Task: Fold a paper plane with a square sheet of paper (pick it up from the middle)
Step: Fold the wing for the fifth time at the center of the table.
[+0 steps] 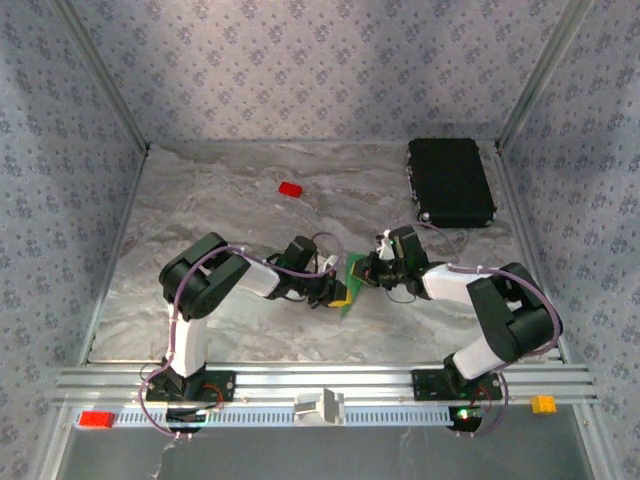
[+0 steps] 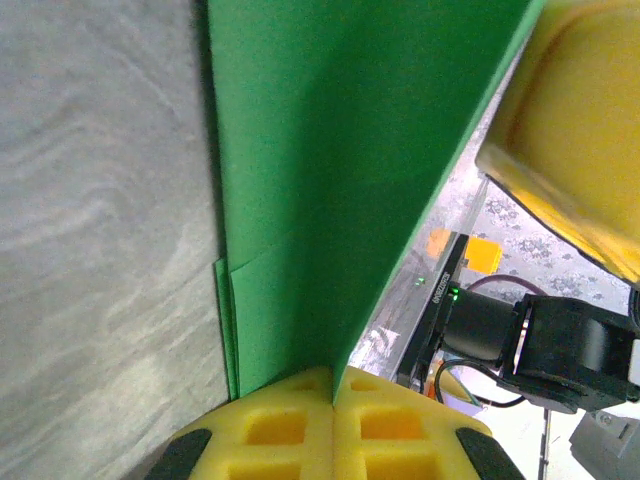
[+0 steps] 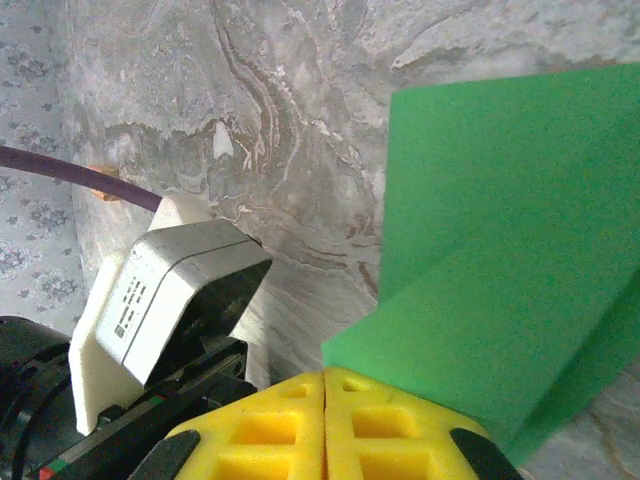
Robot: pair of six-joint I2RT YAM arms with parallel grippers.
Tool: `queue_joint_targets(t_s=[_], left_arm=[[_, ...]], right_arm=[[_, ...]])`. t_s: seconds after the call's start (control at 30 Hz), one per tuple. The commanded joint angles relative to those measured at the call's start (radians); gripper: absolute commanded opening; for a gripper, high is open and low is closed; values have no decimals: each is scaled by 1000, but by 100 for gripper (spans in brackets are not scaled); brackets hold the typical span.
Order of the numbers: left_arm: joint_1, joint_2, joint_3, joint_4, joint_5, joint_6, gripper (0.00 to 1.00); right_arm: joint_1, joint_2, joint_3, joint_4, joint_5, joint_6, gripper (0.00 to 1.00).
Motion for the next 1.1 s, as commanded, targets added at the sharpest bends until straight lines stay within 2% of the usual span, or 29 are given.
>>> queue_joint_targets(t_s=[0.0, 1.07], left_arm=[[4, 62, 3, -76, -76, -12, 0], [17, 72, -16, -48, -93, -52, 0]], right_arm=[[3, 37, 23, -15, -3, -21, 8], [-46, 153, 8, 42, -34, -49, 8]])
